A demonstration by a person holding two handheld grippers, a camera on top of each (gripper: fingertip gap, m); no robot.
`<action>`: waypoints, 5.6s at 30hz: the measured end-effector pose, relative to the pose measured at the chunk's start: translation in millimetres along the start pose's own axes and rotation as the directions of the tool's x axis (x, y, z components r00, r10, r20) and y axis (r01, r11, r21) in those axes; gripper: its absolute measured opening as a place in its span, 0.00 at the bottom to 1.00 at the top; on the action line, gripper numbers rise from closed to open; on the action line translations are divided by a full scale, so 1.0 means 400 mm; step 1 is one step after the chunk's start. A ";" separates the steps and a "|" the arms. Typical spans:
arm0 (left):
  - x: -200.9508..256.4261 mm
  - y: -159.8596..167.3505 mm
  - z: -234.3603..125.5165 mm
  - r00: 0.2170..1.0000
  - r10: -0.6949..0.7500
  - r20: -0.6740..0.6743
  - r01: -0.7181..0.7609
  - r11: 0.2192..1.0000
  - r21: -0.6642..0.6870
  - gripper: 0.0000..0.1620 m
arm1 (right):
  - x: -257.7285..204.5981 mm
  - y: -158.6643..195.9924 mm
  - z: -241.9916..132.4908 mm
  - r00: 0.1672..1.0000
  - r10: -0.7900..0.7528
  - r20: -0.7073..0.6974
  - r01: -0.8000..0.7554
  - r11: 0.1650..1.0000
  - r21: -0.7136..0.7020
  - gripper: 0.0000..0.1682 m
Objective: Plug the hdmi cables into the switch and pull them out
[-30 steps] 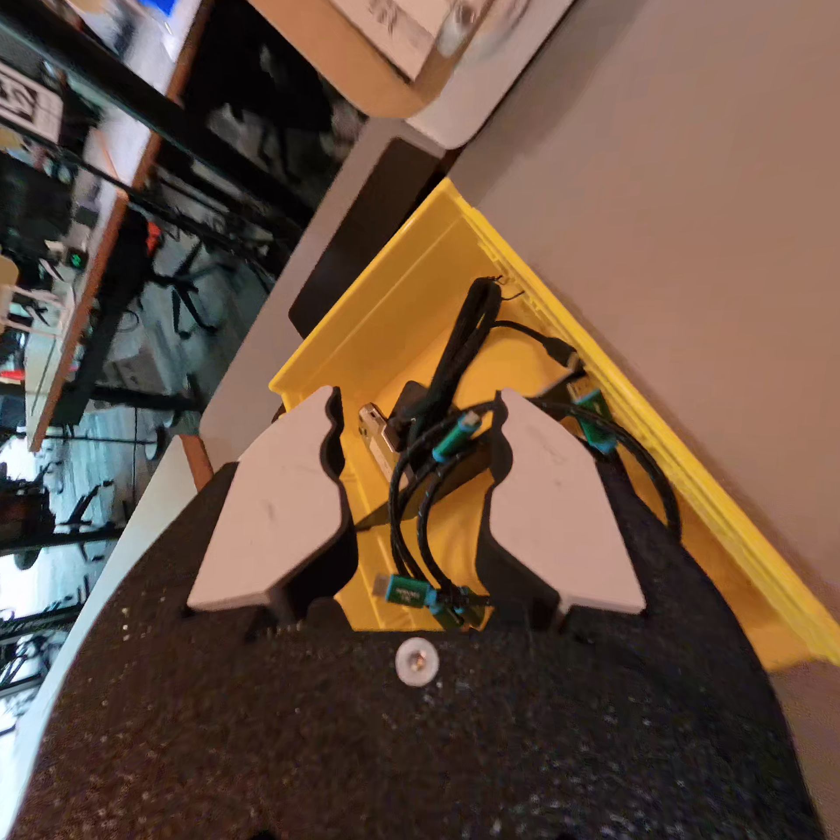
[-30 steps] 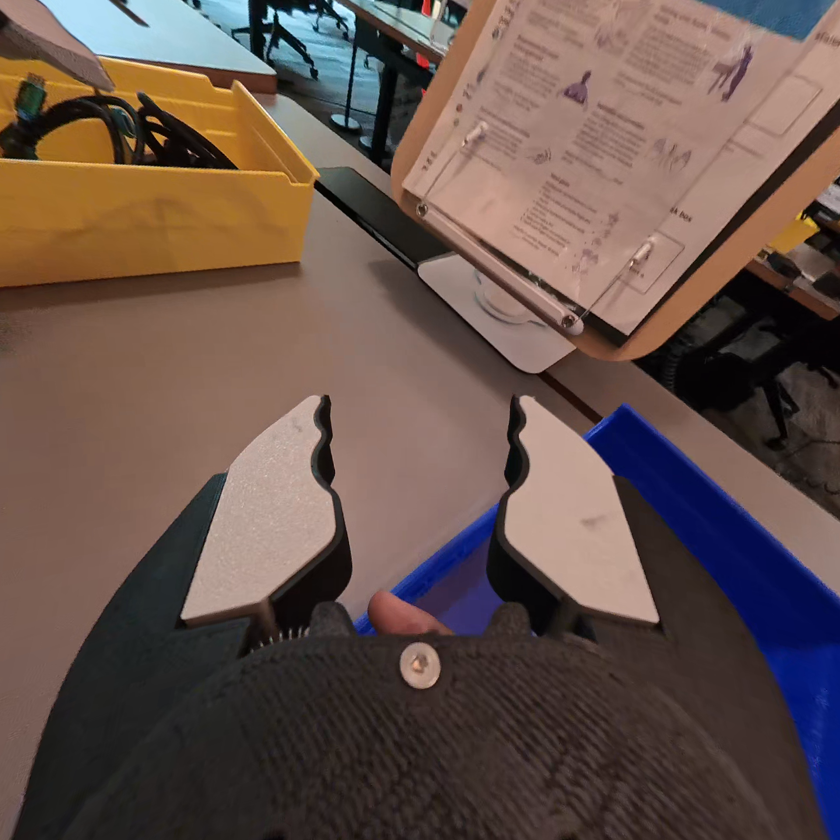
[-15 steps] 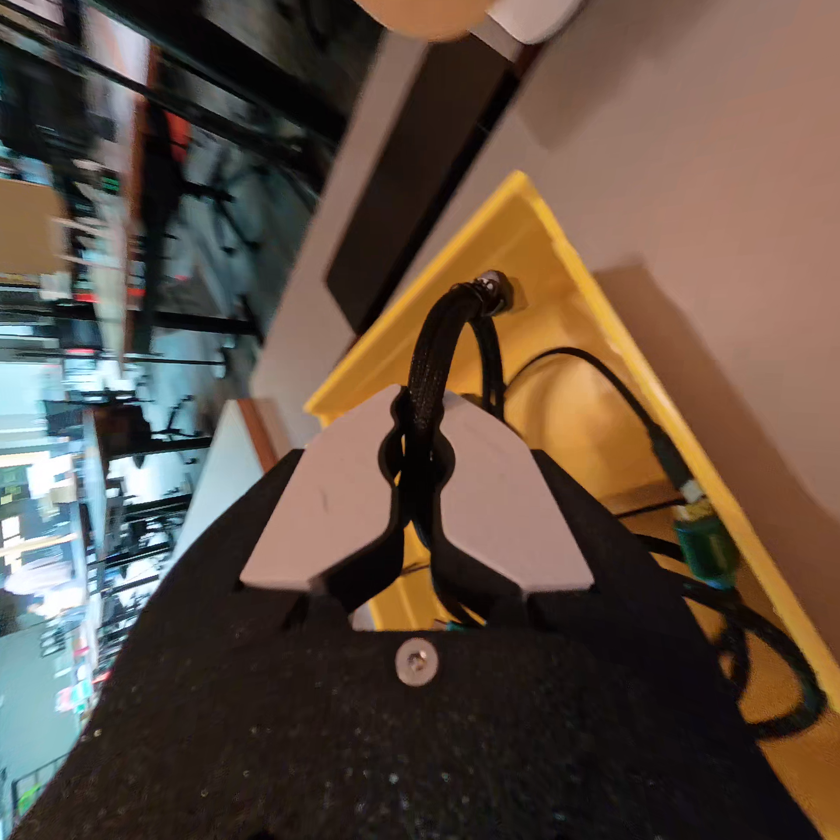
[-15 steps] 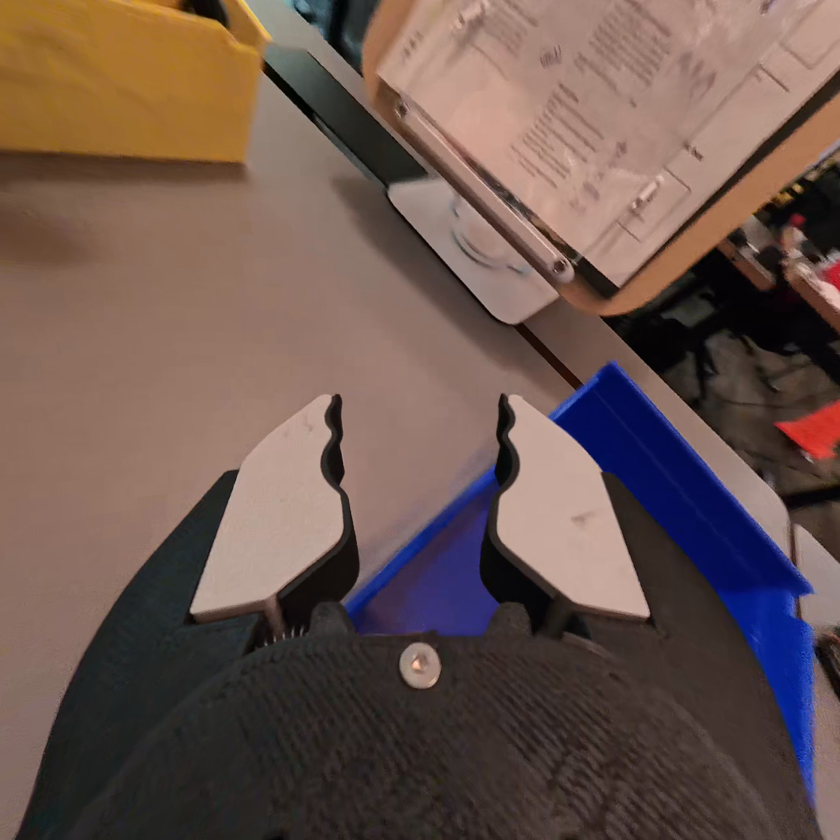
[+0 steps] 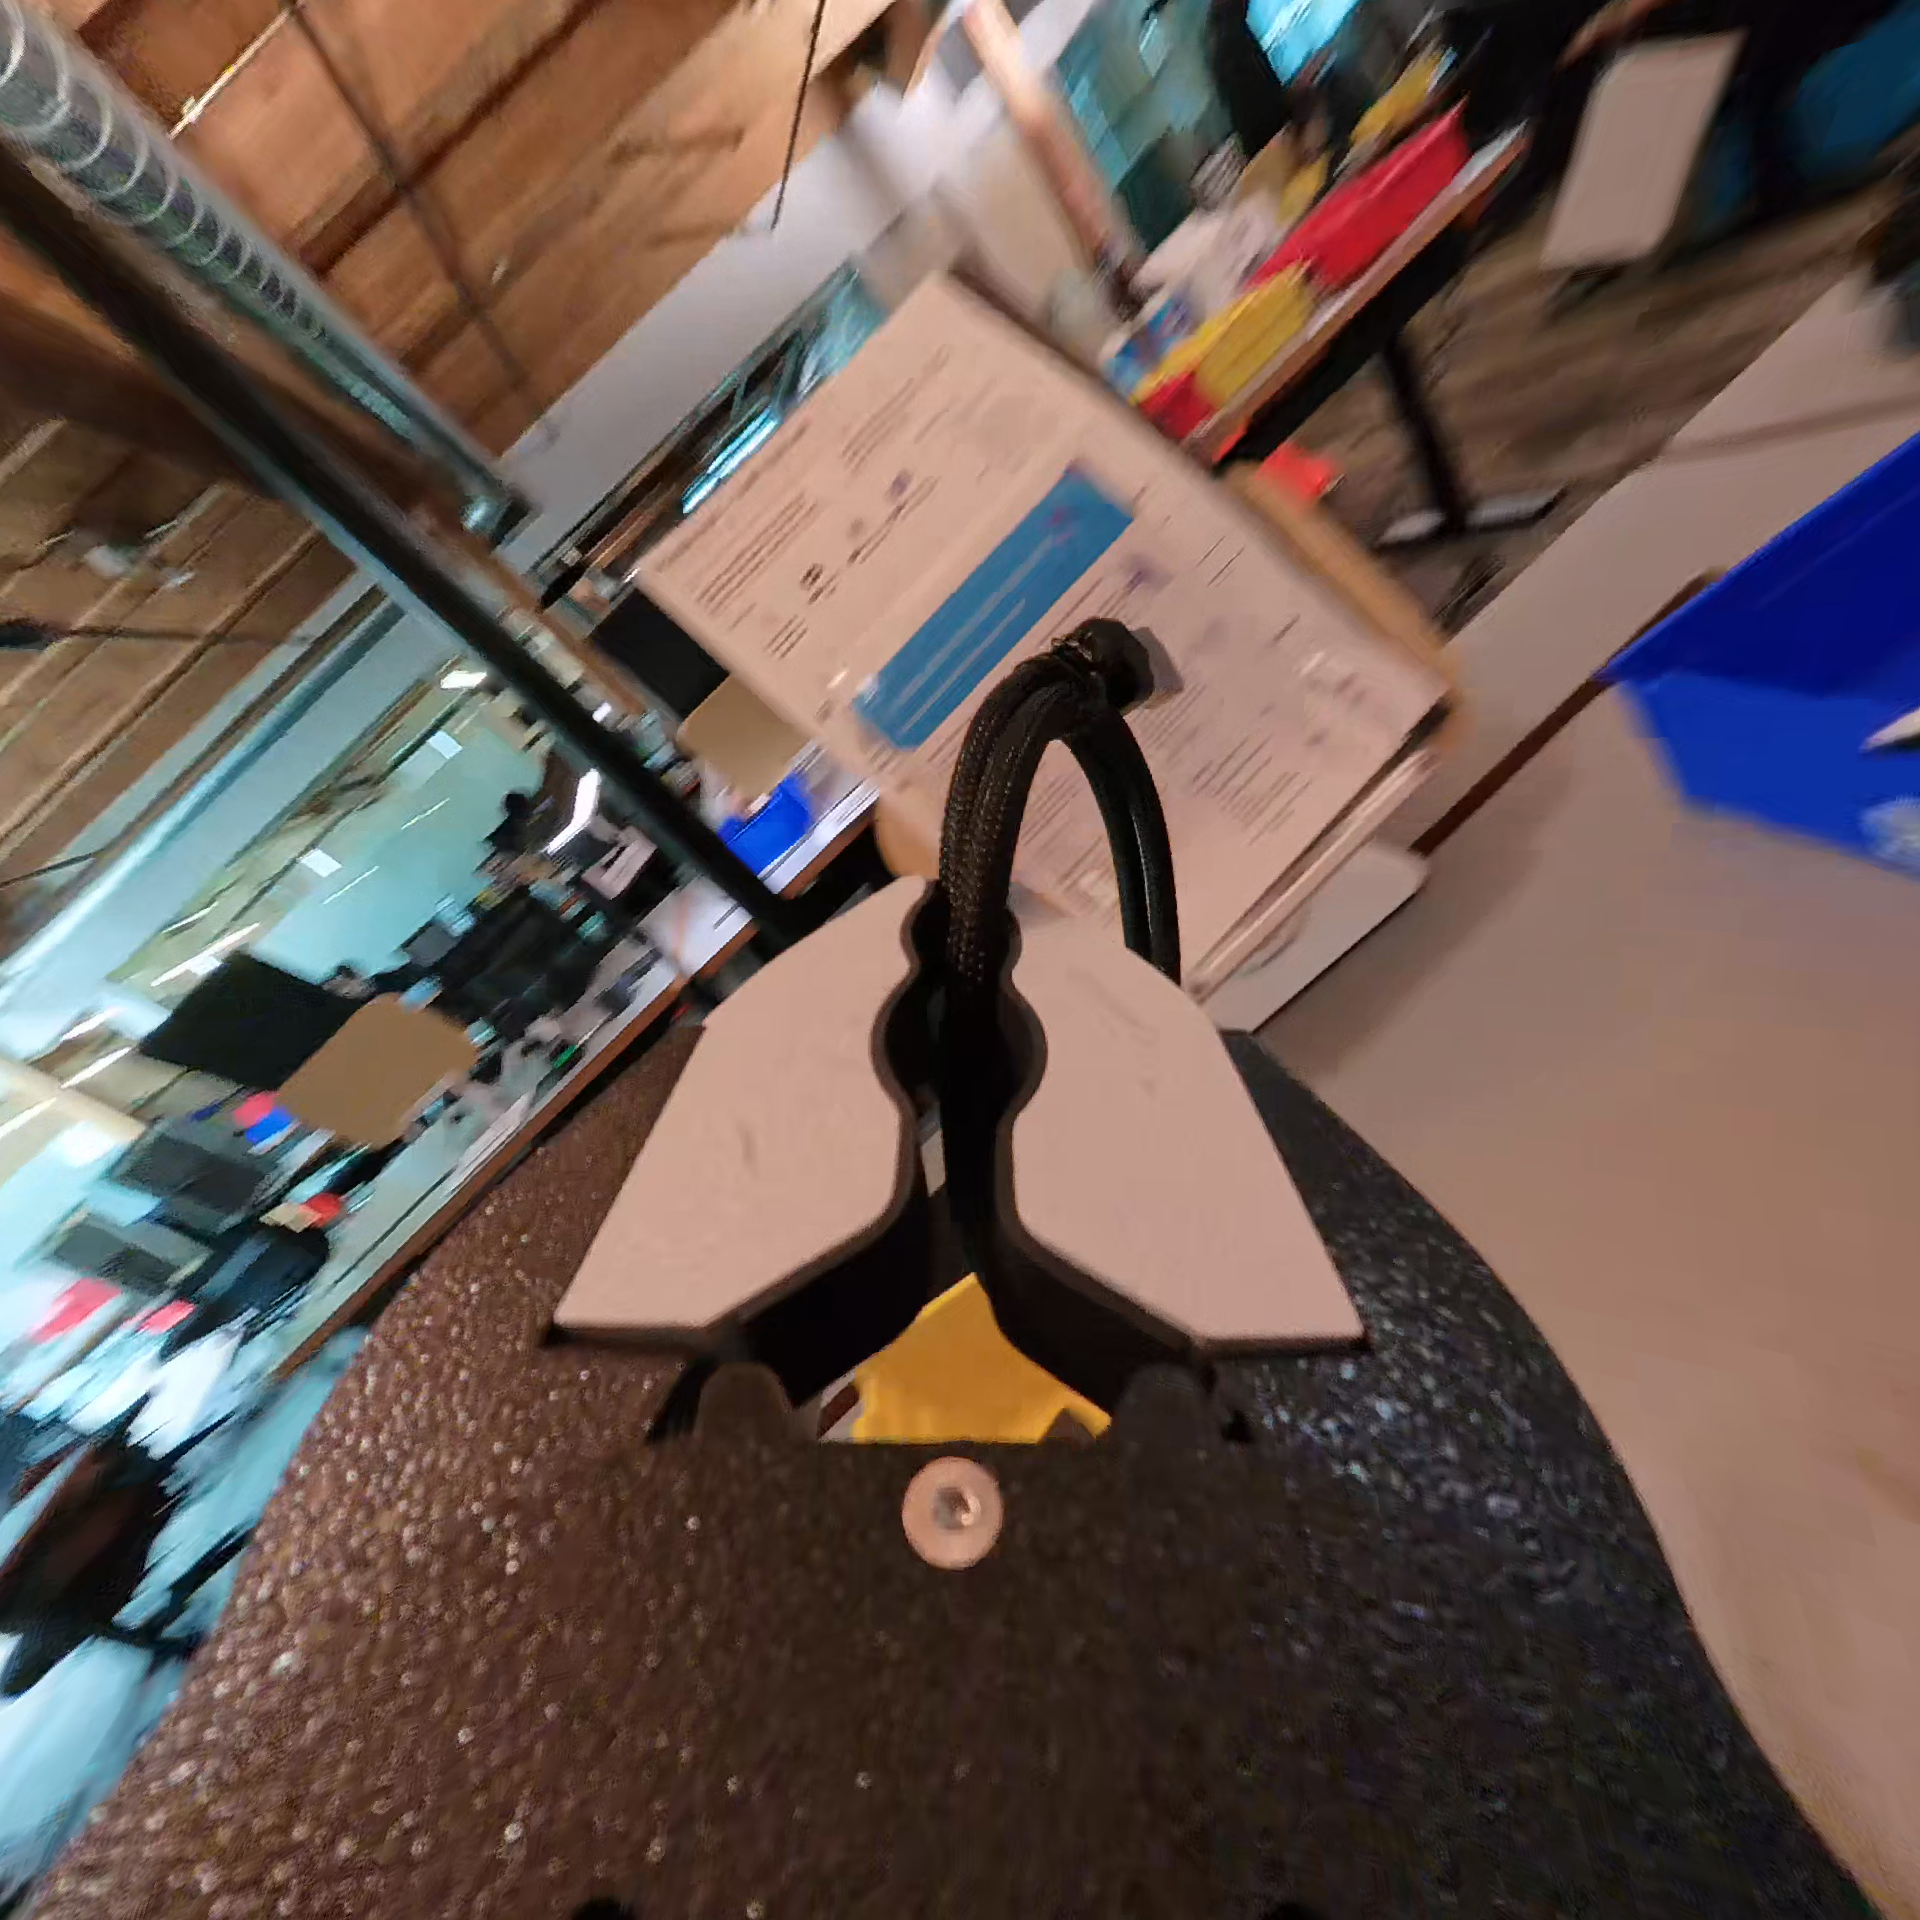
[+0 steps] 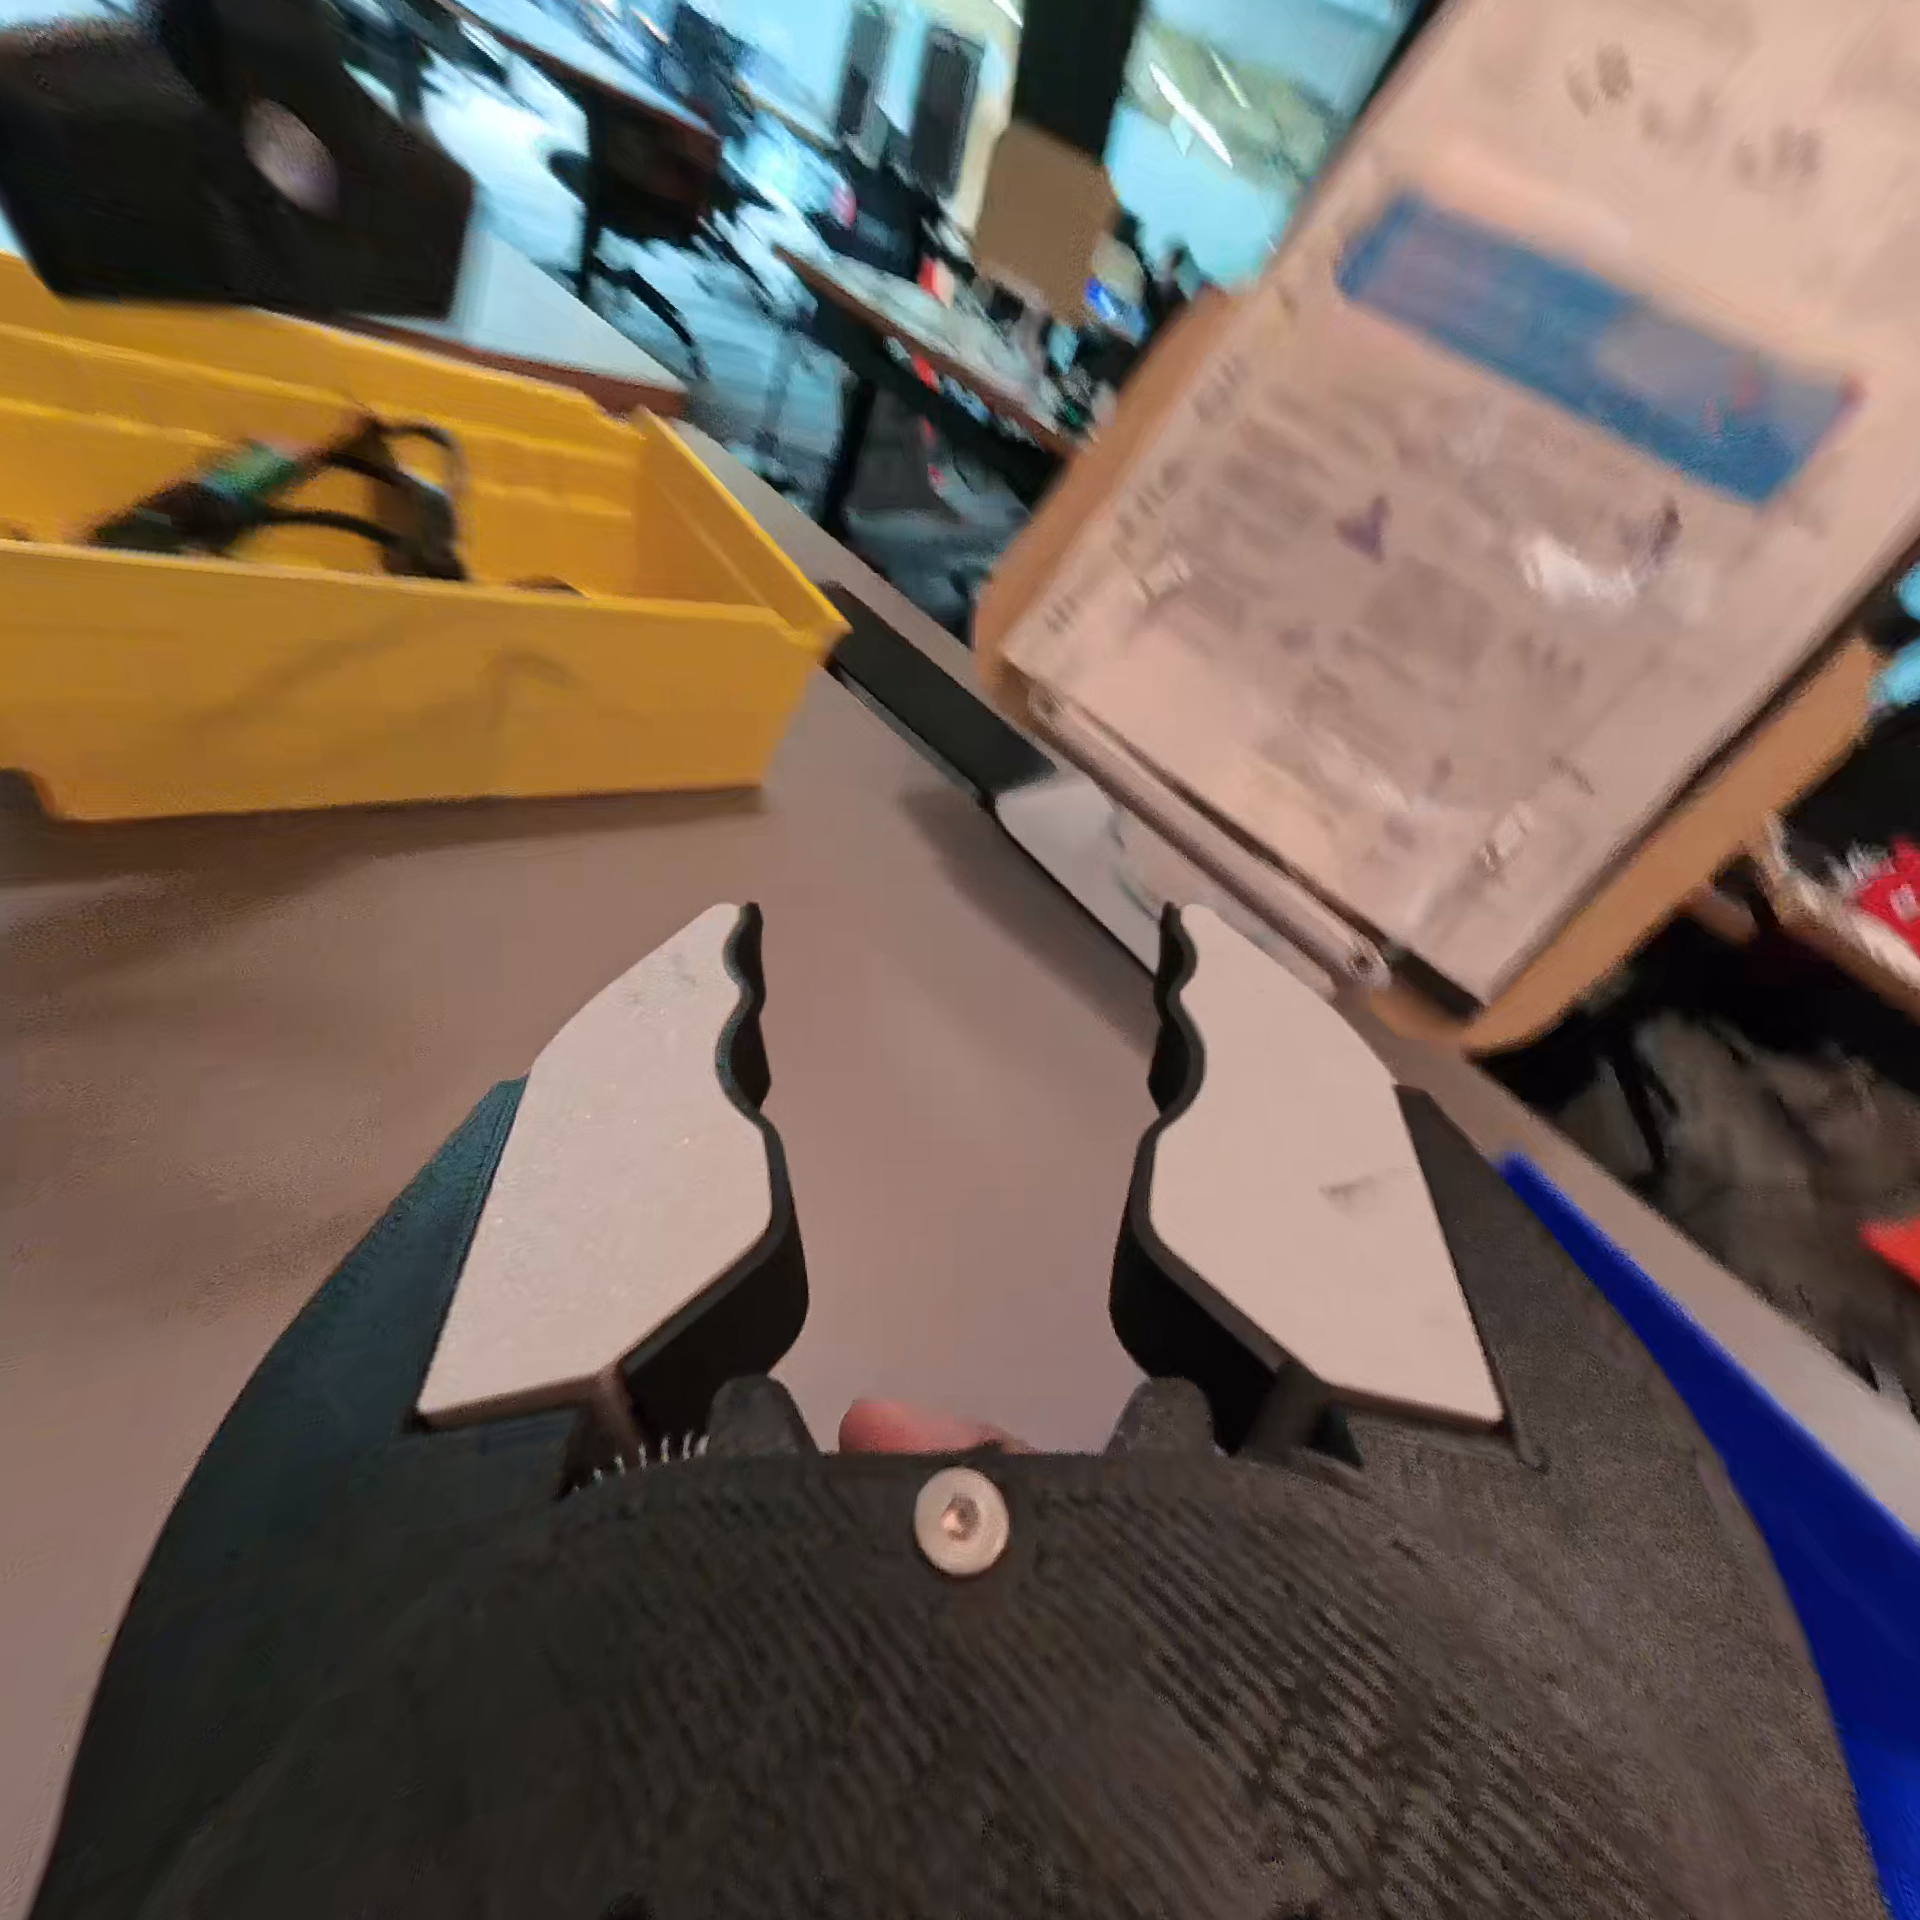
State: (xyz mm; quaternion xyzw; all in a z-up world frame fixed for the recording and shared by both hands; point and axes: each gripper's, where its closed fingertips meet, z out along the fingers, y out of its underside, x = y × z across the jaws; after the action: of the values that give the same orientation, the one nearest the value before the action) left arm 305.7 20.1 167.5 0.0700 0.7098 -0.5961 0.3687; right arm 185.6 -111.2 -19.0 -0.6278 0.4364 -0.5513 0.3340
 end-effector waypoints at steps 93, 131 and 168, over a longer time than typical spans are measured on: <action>0.534 0.266 -0.098 -0.371 -0.792 -0.486 0.861 -0.097 -0.499 0.13 | -0.301 0.004 -0.030 0.822 -0.407 0.398 0.210 0.866 0.453 0.16; 0.536 0.206 -0.128 0.885 0.433 0.173 -0.465 0.850 0.250 0.21 | -0.291 -0.046 -0.102 0.533 0.083 0.842 -0.553 0.787 0.273 0.15; 0.224 0.615 -0.023 0.489 -0.872 0.030 0.779 0.421 -0.465 0.23 | -0.158 -0.030 -0.054 0.661 0.268 0.701 -0.621 0.720 0.310 0.13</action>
State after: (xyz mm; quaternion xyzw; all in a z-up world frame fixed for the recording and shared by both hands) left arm 369.7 66.5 -82.2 -0.3061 0.7956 -0.5206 -0.0482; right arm 165.8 -47.1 -29.7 -0.5207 0.2816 -0.3106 0.7437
